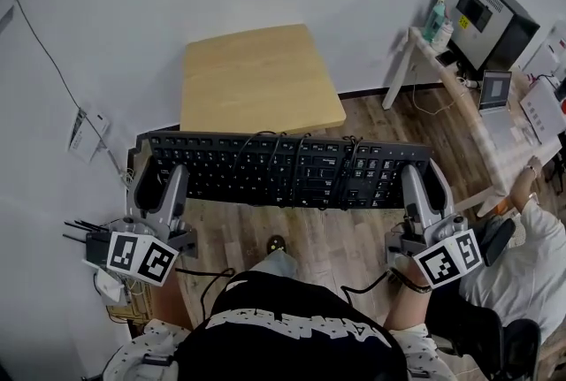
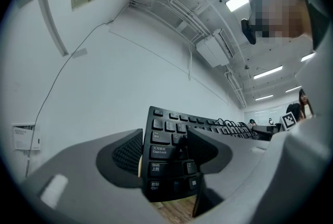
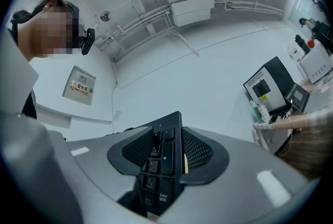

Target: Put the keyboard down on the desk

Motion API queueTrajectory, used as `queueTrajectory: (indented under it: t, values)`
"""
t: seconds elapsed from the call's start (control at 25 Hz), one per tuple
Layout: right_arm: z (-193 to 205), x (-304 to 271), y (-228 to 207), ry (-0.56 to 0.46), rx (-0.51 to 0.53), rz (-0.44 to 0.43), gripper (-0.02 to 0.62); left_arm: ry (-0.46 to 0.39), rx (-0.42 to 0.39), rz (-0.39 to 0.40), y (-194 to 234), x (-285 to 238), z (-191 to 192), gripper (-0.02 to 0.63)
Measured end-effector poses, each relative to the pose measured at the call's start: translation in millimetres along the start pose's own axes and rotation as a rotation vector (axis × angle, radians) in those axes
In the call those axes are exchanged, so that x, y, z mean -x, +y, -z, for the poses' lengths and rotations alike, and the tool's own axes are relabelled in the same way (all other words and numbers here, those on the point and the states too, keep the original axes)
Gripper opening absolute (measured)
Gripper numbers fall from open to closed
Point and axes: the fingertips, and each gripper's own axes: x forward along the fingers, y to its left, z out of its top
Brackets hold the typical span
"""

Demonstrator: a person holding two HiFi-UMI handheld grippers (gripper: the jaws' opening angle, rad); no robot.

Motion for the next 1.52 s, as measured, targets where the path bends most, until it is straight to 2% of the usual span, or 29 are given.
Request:
queueTrajectory:
  t: [0.2,0.36,0.76,1.12,1.52]
  values:
    - [8,5,-1,-0.1,-0.073,-0.042,0.213,-0.022,-0.085,0.029,-7,-2,-21,0.247]
    - [12,-3,-5,-0.067,-0.056,-0.074,0.227,-0.027,-0.062,-0.007,-4,4,-6,0.247]
    - [21,-8,-10,-0.028,0.003,-0.027,0.218,-0.06,-0.09,-0.009,-5,6,-9,0.247]
    - [19,-10,-10,-0.066,0.019,-0.047,0.213,-0.096,-0.11,-0.009,-6,9,-8,0.249]
    - [19,-11,-12,-0.122,-0.025,-0.078,0.215,-0.116,-0.135,0.001,-7,12,-9,0.248]
